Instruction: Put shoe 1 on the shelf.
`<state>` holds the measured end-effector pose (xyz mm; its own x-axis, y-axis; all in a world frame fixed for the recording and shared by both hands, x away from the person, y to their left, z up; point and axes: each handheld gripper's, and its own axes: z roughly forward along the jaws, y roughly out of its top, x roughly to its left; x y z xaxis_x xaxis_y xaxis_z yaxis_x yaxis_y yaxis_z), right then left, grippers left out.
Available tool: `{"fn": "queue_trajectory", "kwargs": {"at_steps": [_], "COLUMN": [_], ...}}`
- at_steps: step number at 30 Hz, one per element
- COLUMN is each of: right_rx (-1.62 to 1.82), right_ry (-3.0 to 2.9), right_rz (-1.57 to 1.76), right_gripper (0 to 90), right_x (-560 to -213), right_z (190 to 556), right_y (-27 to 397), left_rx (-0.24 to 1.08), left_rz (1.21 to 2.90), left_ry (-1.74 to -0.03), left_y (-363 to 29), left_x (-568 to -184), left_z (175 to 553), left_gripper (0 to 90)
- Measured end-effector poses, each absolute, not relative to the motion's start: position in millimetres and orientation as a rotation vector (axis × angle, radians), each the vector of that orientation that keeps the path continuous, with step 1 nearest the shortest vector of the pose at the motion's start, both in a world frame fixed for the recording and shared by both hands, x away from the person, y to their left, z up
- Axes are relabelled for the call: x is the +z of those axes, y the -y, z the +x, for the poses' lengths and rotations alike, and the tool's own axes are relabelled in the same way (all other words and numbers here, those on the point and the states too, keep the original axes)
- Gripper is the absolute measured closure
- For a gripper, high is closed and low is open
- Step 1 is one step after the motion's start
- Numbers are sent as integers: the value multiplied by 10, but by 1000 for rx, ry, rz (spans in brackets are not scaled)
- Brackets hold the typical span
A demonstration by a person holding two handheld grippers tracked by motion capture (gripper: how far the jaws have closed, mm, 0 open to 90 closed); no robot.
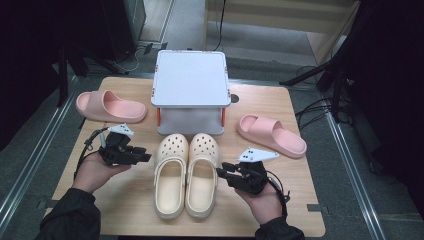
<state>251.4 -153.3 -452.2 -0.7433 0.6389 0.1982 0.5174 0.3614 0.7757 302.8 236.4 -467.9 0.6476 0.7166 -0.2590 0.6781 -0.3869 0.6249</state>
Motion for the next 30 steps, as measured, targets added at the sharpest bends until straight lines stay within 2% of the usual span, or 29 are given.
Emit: {"fn": "queue_trajectory", "kwargs": {"at_steps": [5, 11, 16, 20, 24, 30], "right_rx": [1327, 1308, 1304, 1303, 1274, 1302], "right_ry": [-2500, -2538, -2535, -2522, -2511, -2495], "right_rz": [1029, 951, 954, 977, 995, 1076], "right_gripper": [661, 650, 613, 517, 521, 426], "right_x": [-4539, -4648, -4721, -4757, -4769, -4782], "right_z": [2386, 2272, 2238, 2258, 2288, 2340], "right_y": [1423, 1157, 1070, 1019, 956, 887], "left_rx": [78, 80, 78, 81, 93, 169], "left_rz": [2085, 2091, 2119, 2141, 2165, 2201], "left_ry": [-1045, -1001, -957, -942, -926, -925], "left_y": [-2323, -2253, -2140, -2070, -1981, -1858], "left_x": [-4534, -4427, -4303, -4204, -4056, -3831], "left_z": [3064, 3224, 3366, 3492, 3631, 3808], "left_gripper": [767, 842, 848, 840, 837, 839]}}
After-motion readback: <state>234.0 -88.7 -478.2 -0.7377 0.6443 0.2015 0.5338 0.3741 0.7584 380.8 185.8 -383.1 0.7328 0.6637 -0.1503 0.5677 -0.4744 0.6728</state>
